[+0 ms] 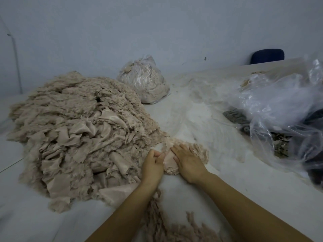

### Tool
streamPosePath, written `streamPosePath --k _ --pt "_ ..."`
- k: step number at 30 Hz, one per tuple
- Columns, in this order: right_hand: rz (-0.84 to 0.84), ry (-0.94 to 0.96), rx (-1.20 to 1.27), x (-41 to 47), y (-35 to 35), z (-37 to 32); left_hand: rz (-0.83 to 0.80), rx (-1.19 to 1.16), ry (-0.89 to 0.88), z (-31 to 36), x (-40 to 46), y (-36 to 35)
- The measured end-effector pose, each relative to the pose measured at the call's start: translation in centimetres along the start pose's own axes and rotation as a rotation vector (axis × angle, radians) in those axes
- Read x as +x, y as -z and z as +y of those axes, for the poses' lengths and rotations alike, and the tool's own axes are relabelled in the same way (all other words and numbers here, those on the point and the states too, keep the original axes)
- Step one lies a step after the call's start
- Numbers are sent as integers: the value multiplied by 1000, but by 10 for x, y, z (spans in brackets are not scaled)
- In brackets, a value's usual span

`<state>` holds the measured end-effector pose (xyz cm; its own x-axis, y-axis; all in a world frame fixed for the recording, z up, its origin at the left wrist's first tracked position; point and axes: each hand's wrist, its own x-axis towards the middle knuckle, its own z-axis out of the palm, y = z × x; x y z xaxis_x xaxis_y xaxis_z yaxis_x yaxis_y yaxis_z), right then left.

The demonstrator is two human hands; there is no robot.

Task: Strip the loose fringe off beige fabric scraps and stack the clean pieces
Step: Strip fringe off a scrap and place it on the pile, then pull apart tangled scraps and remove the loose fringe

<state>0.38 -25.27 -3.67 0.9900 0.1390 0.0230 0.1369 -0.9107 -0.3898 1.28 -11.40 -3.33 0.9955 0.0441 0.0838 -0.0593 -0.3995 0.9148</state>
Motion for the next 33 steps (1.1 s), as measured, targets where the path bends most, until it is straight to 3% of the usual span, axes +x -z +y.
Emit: streamPosePath --k 6,12,17,19,22,25,30,33 --pt "-3 -18 -94 12 1 14 31 -173 65 -6 0 22" --pt "-28 -26 -85 35 18 13 -254 -261 0 13 -2 61" --pt "483 115 261 0 20 -18 -520 91 -148 -4 -8 147" --pt "451 205 362 -34 2 -38 -582 415 -251 -19 -15 172" --pt "164 366 309 -78 -28 -51 -645 708 -431 -37 -24 176" --pt "113 439 299 -89 -37 -49 -543 530 -426 -34 -34 160" --pt "290 132 802 -91 -17 -75 -330 326 -410 -6 -47 116" --pt "301 57 923 -85 -9 -83 -244 255 -357 9 -61 91"
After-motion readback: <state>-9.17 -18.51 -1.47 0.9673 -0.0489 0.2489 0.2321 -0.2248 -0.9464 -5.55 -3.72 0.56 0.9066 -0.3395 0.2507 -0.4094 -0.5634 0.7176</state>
